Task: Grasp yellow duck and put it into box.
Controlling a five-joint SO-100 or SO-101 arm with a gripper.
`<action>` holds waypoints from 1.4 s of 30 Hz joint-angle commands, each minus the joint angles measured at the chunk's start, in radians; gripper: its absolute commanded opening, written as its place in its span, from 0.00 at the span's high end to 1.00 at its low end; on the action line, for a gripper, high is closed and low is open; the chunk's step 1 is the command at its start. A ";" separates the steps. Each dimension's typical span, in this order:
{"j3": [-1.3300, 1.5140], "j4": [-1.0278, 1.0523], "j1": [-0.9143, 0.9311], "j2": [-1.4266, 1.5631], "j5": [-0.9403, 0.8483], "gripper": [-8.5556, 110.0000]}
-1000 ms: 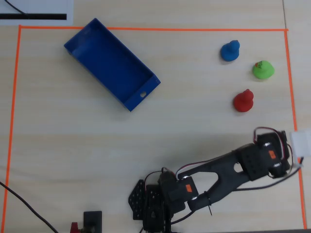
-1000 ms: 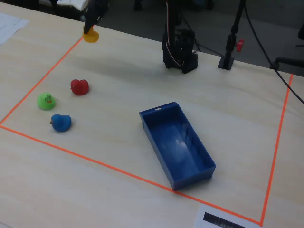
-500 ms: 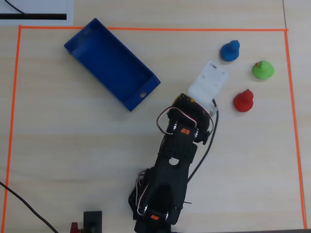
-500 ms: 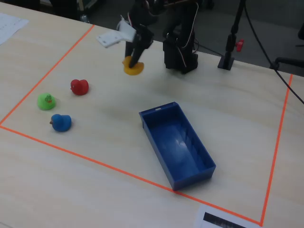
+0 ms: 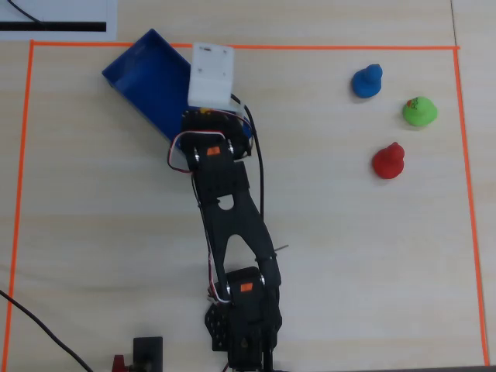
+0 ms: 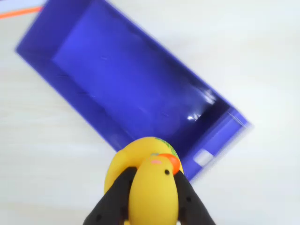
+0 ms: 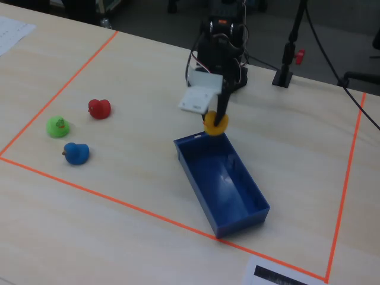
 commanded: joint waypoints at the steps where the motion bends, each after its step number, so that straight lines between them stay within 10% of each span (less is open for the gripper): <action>1: -0.170 -0.052 -0.043 -0.158 0.009 0.93; 23: -0.345 -0.213 0.156 -0.413 -0.124 0.78; 27: -0.238 -0.216 0.199 -0.256 -0.095 0.93; 42: 0.931 -0.008 0.276 0.968 -0.109 0.93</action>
